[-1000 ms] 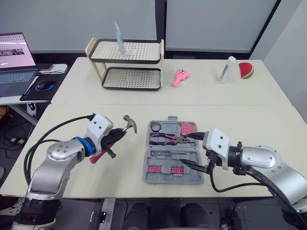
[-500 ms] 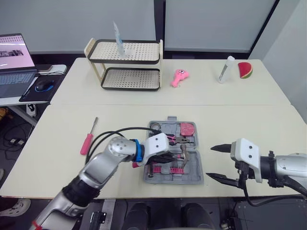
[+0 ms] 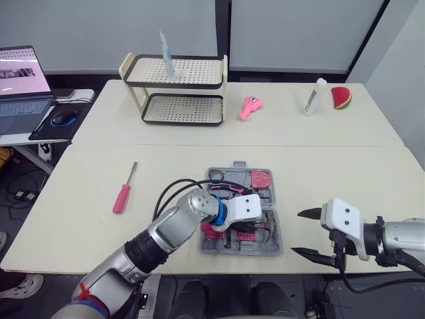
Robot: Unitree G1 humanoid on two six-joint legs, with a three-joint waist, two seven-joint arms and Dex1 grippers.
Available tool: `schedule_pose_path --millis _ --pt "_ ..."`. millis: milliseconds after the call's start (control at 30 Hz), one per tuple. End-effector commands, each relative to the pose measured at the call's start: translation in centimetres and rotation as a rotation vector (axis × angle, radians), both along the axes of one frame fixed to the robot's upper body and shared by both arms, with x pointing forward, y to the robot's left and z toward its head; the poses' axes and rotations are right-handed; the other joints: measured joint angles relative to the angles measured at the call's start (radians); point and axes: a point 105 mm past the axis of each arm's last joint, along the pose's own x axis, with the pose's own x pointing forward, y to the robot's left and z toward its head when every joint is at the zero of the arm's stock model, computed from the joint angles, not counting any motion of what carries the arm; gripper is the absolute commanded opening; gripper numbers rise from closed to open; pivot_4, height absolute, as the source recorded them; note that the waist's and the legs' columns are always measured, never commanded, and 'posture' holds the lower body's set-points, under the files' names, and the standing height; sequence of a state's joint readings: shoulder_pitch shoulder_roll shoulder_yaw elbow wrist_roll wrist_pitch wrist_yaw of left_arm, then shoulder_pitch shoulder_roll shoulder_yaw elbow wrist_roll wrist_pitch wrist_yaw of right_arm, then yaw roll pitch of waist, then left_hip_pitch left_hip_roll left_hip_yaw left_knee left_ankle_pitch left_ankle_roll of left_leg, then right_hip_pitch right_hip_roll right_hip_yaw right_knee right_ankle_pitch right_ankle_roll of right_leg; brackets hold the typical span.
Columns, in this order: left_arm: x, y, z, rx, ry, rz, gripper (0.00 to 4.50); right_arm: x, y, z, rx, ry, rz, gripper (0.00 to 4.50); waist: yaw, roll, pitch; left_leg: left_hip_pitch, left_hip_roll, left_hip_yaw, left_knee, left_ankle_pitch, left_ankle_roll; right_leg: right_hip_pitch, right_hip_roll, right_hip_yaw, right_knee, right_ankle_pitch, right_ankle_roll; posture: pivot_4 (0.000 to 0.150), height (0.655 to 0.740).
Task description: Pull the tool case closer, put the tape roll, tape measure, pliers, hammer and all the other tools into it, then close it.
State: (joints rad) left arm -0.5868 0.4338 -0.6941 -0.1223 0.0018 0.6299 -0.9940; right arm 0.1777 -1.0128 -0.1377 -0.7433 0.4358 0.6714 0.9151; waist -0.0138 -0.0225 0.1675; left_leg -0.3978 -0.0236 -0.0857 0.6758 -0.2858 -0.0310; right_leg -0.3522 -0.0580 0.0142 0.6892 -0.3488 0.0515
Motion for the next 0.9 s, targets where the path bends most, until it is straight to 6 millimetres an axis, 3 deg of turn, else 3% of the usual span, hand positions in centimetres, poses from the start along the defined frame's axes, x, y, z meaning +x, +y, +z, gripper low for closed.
schedule_pose_path --millis 33,833,900 --pt "0.1 -0.7 0.9 -0.009 -0.024 -0.023 0.06 0.0 0.3 0.8 -0.016 -0.036 0.018 4.5 0.001 0.0 0.0 0.0 0.0 0.0 0.0 0.0 0.0 0.0 0.0 0.0 0.0 0.0 0.0 0.15 0.7356" --pt "1.0 -1.9 0.8 -0.01 -0.061 0.003 0.06 0.0 0.6 0.9 -0.009 -0.035 0.006 4.5 0.01 0.0 0.0 0.0 0.0 0.0 0.001 0.0 0.0 0.0 0.0 0.0 0.0 0.0 0.0 0.15 0.7356" --pt "1.0 -1.9 0.8 -0.011 -0.059 0.004 0.81 0.0 0.6 1.0 -0.008 -0.036 0.004 4.5 0.01 0.0 0.0 0.0 0.0 0.0 0.001 0.0 0.0 0.0 0.0 0.0 0.0 0.0 0.0 0.15 0.7356"
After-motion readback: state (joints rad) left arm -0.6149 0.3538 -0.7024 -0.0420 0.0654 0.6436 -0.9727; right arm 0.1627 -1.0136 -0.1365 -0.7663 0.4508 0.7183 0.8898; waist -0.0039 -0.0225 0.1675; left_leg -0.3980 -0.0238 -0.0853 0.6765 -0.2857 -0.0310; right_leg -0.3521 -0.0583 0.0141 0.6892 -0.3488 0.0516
